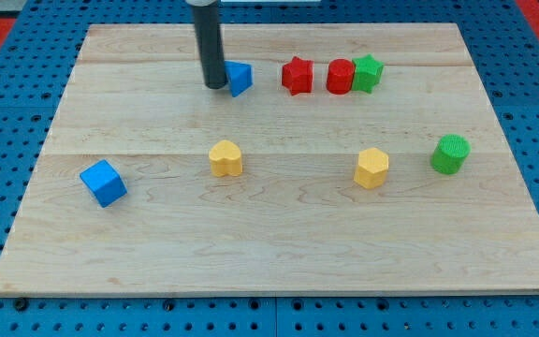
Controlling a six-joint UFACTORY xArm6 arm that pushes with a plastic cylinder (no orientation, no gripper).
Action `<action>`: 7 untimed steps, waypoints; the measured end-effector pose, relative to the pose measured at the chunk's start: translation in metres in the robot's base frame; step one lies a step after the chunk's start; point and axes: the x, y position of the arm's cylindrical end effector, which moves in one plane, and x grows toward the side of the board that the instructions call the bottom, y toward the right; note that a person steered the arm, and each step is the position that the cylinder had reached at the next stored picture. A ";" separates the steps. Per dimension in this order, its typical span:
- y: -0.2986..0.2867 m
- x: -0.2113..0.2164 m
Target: Push the yellow heart into the triangle
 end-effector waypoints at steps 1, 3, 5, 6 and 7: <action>0.022 0.000; 0.011 0.044; 0.080 0.079; 0.079 0.122; 0.030 0.135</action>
